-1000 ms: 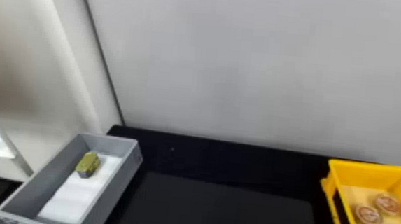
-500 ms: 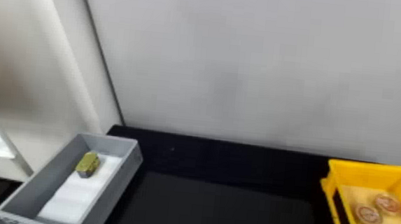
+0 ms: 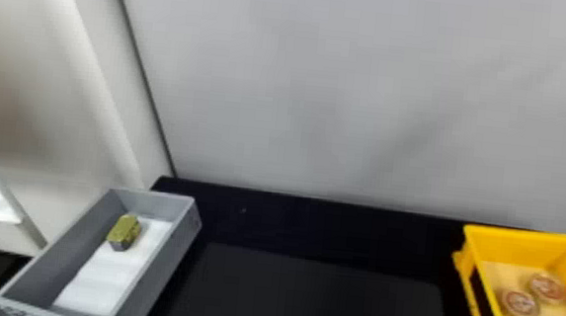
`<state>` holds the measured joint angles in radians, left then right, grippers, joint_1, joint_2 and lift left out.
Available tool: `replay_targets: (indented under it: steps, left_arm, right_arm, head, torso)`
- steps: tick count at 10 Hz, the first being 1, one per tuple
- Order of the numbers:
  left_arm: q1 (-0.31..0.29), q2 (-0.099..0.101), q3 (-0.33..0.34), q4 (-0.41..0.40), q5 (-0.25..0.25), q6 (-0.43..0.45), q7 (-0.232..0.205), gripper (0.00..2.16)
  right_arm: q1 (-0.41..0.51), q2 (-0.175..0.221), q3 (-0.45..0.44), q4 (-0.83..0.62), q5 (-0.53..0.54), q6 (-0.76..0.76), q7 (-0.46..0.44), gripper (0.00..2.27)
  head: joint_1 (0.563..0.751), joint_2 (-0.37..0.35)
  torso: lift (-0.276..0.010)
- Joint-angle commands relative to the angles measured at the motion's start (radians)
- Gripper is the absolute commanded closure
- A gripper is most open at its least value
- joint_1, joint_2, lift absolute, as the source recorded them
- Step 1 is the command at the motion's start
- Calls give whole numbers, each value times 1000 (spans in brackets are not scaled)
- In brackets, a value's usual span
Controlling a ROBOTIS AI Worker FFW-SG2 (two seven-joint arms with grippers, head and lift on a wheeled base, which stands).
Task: Pick up the round yellow can and place it in the yellow rectangular box
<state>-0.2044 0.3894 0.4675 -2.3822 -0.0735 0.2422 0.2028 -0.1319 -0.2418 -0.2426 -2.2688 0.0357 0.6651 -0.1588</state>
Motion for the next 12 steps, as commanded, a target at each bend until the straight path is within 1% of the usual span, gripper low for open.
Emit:
replay_targets:
  steps: [1, 2, 3, 4, 5, 6, 7, 8, 10, 12]
  left_arm:
    - [3, 0, -3, 0, 0, 0, 6, 10]
    - [5, 2, -10, 0, 1, 6, 7, 10]
    - [7, 7, -21, 0, 1, 8, 14, 10]
    - [7, 7, -21, 0, 1, 8, 15, 10]
    - [8, 10, -22, 0, 1, 3, 21, 10]
    - [8, 17, -30, 0, 1, 2, 31, 10]
    - [8, 20, -33, 0, 1, -1, 35, 10]
    - [10, 20, -32, 1, 1, -4, 38, 10]
    - [14, 19, -32, 1, 1, -9, 46, 10]
    - [16, 19, -30, 0, 1, -7, 46, 10]
  right_arm:
    - [-46, -13, 98, -58, 118, -151, -39, 19]
    - [-74, -30, 128, -63, 101, -186, -96, 27]
    - [-92, -48, 134, -60, 84, -231, -116, 62]
    - [-121, -65, 140, -60, 75, -248, -116, 68]
    - [-153, -89, 152, -57, 72, -286, -116, 79]
    - [-192, -116, 174, -54, 64, -317, -130, 79]
    - [-232, -146, 197, -46, 59, -352, -153, 79]
    - [-256, -169, 209, -46, 58, -355, -157, 79]
    - [-285, -195, 226, -44, 58, -384, -151, 78]
    - [-287, -198, 230, -41, 69, -396, -149, 73]
  head:
    - [621, 223]
    - [621, 223]
    - [621, 223]
    - [621, 223]
    - [621, 223]
    - [621, 223]
    - [621, 223]
    - [621, 223]
    - [621, 223]
    - [621, 223]
  torso:
    - [0]
    - [0]
    - [0]
    - [0]
    - [0]
    - [0]
    - [0]
    - [0]
    - [0]
    - [0]
